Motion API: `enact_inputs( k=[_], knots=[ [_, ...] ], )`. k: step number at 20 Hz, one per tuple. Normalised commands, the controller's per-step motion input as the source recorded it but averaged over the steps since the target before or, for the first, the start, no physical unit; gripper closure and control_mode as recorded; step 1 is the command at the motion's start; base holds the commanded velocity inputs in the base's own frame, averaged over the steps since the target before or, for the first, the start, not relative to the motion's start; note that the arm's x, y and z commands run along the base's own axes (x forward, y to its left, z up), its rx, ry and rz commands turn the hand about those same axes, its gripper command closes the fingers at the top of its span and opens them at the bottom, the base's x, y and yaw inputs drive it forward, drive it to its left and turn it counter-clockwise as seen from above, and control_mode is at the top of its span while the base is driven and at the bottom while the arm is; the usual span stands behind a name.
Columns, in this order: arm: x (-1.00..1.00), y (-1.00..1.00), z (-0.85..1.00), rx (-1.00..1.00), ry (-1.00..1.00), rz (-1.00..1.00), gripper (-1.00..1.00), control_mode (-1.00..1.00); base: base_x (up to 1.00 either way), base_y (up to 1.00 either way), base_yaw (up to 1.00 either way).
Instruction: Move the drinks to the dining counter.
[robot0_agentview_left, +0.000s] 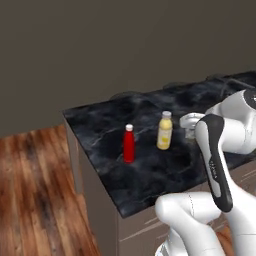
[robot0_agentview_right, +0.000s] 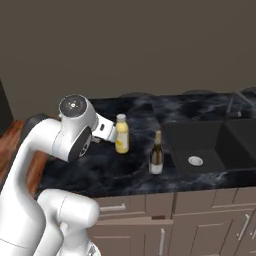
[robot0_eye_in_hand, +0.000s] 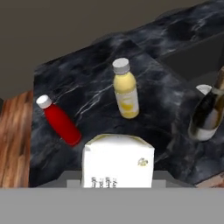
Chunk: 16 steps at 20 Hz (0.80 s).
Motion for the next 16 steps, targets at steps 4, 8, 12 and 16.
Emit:
enact_inputs(
  k=[4, 8, 12, 16],
  knots=[
    [0.0, 0.0, 0.0, 0.0, 0.0, 0.0, 1.0, 1.0, 0.24, 0.0, 0.4],
    [0.0, 0.0, 0.0, 0.0, 0.0, 0.0, 1.0, 1.0, 0.08, 0.0, 0.36],
    [0.0, 0.0, 0.0, 0.0, 0.0, 0.0, 1.0, 1.0, 0.1, 0.0, 0.1],
    [0.0, 0.0, 0.0, 0.0, 0.0, 0.0, 1.0, 1.0, 0.12, 0.11, 0.0]
  ],
)
